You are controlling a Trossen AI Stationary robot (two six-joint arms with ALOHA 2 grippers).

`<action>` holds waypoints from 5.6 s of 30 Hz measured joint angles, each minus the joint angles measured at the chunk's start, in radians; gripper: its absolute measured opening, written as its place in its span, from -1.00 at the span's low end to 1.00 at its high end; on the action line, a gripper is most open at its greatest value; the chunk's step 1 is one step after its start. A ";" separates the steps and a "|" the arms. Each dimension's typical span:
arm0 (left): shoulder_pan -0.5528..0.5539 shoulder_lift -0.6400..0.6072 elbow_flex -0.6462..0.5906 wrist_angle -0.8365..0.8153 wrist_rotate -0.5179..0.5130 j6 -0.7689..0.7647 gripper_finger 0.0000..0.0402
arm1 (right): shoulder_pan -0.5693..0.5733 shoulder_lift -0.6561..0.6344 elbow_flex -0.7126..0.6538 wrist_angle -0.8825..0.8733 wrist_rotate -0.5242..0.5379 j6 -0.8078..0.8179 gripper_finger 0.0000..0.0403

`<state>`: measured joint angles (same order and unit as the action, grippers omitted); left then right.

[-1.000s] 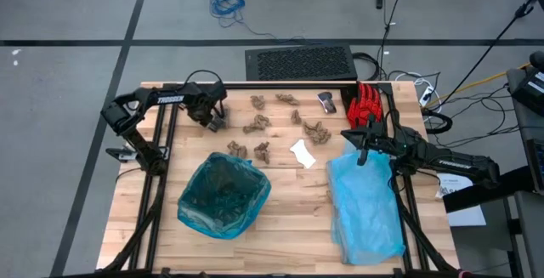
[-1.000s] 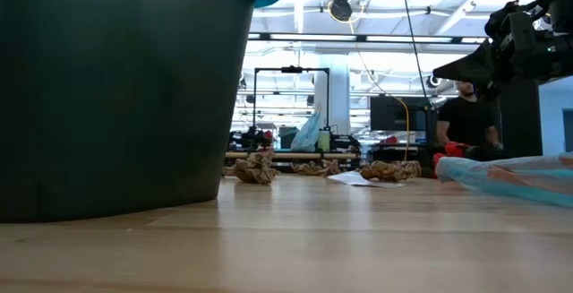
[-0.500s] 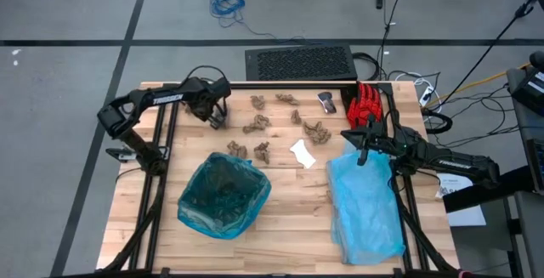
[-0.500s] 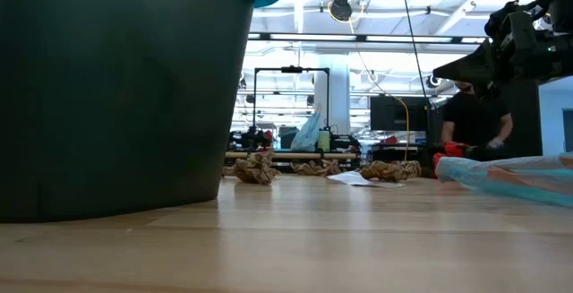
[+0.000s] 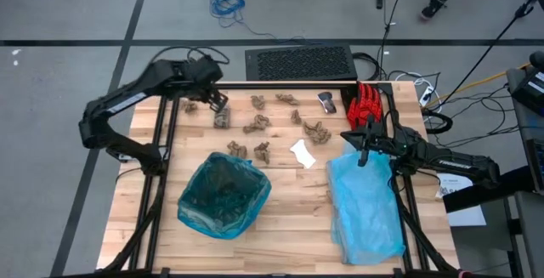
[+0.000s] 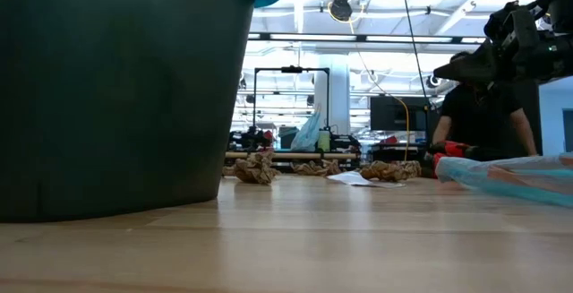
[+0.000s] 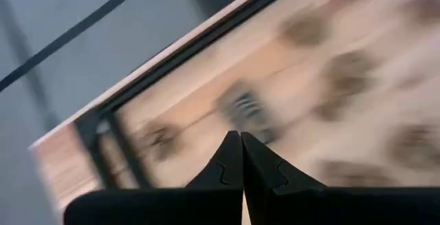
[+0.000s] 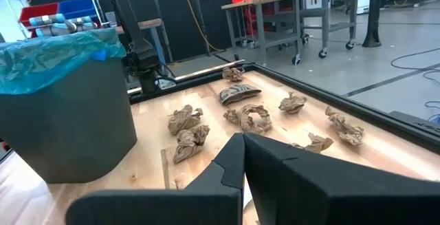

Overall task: Place trash/remove bag and relplace
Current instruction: Put the brown napkin into the trash bin

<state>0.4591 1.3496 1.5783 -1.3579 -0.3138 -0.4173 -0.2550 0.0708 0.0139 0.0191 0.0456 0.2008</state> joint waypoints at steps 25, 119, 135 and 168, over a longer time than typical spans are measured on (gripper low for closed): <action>0.177 0.195 -0.144 0.003 0.090 0.150 -0.64 | 0.000 0.000 0.000 -0.001 -0.007 -0.003 -1.00; -0.223 -0.340 -0.152 0.255 0.303 0.086 -1.00 | 0.000 0.045 0.000 0.042 -0.025 0.031 -0.53; -0.723 -0.064 -0.154 0.451 0.385 -0.116 -1.00 | 0.000 0.053 0.035 0.117 -0.089 0.042 -0.53; -0.787 0.104 -0.153 0.381 0.405 -0.335 -0.39 | 0.017 0.721 0.486 0.126 -0.289 -0.123 -0.23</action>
<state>-0.3275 1.4532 1.4255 -0.9769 0.0908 -0.7522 -0.2380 0.7920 0.4998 0.1449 -0.2429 0.0777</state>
